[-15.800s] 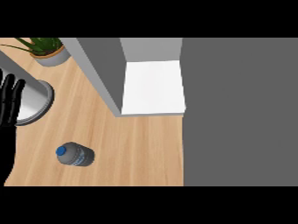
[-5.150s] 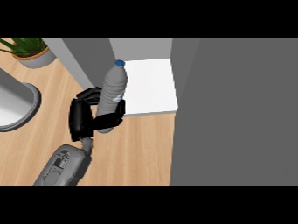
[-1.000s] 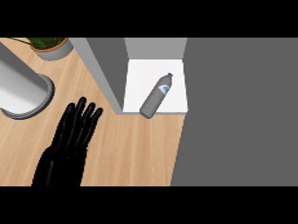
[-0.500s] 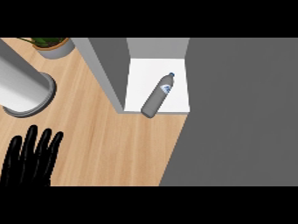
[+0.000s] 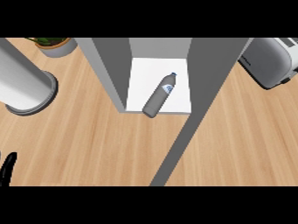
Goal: Pick up the bottled water, place it into the cabinet and close the cabinet
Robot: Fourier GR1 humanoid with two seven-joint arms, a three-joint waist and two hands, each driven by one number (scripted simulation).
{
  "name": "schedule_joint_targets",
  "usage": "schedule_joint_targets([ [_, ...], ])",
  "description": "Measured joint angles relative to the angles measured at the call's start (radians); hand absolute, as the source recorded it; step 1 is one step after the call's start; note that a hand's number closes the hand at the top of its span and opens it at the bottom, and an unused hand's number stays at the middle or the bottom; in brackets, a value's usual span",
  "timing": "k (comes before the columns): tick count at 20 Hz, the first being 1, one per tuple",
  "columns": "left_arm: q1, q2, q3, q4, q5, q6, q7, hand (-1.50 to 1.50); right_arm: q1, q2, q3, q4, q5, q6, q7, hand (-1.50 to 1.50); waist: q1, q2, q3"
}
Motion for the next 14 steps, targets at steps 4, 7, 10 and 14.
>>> schedule_joint_targets([
  [4, 0.066, 0.026, 0.064, -0.008, 0.045, -0.061, -0.018, -1.50, -0.072, 0.063, 0.011, 0.025, 0.009, -0.003, 0.079, 1.50, 0.007, 0.000, 0.000],
  [7, 0.103, 0.041, 0.117, -0.001, 0.093, -0.118, -0.038, -1.50, -0.126, 0.153, 0.059, 0.065, 0.007, -0.039, 0.159, 1.50, 0.010, 0.005, 0.000],
  [10, 0.132, 0.057, 0.170, -0.003, 0.134, -0.159, -0.043, -1.50, -0.208, 0.199, 0.085, 0.105, -0.027, -0.108, 0.234, 1.50, 0.011, 0.010, 0.001],
  [14, 0.181, 0.075, 0.234, 0.001, 0.188, -0.228, -0.053, -1.50, -0.354, 0.230, 0.081, 0.135, -0.091, -0.186, 0.302, 1.50, 0.012, 0.007, 0.001],
])
